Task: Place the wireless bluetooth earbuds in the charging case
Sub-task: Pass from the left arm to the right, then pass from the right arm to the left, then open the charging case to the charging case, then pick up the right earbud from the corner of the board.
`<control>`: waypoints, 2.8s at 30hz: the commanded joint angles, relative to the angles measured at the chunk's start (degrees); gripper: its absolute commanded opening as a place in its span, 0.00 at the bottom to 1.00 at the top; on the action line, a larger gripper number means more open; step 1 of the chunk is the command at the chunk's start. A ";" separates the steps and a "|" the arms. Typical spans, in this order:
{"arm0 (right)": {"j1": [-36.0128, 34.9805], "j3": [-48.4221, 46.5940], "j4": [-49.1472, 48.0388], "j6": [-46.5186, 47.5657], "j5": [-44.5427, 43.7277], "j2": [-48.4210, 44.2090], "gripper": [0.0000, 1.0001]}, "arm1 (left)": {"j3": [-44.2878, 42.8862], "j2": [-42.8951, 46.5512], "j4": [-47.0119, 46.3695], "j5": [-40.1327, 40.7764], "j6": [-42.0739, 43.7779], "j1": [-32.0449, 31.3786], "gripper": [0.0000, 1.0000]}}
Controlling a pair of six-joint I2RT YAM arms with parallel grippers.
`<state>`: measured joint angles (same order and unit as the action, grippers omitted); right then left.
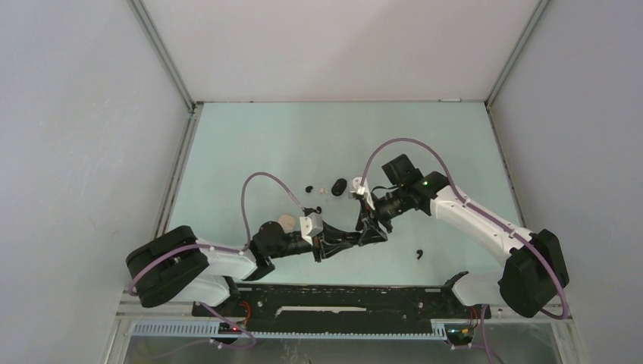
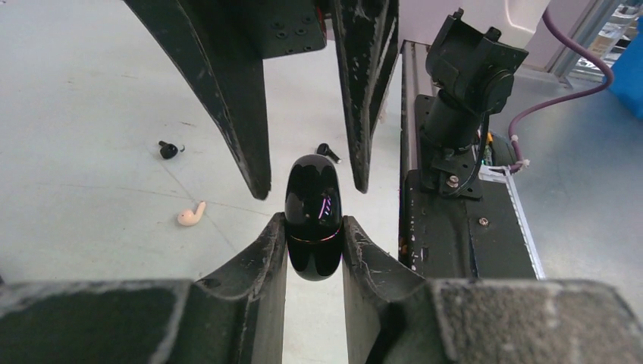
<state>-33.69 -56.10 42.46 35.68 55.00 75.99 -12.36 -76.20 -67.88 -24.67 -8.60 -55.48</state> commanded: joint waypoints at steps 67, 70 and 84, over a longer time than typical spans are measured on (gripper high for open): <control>12.48 -6.75 -0.47 -9.18 7.44 -0.65 0.65 | -1.03 -6.59 -11.04 0.59 4.50 -3.23 0.00; 17.63 -7.10 1.83 -7.11 7.43 -3.41 0.66 | -1.30 -6.77 -10.98 0.54 3.80 -3.23 0.00; 45.59 4.53 11.06 5.57 -10.45 -9.72 0.43 | -1.55 -5.85 -10.97 1.14 0.63 -3.01 0.00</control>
<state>11.53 -57.63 54.48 40.60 55.90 69.76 -12.62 -82.78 -75.61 -23.14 -7.16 -58.39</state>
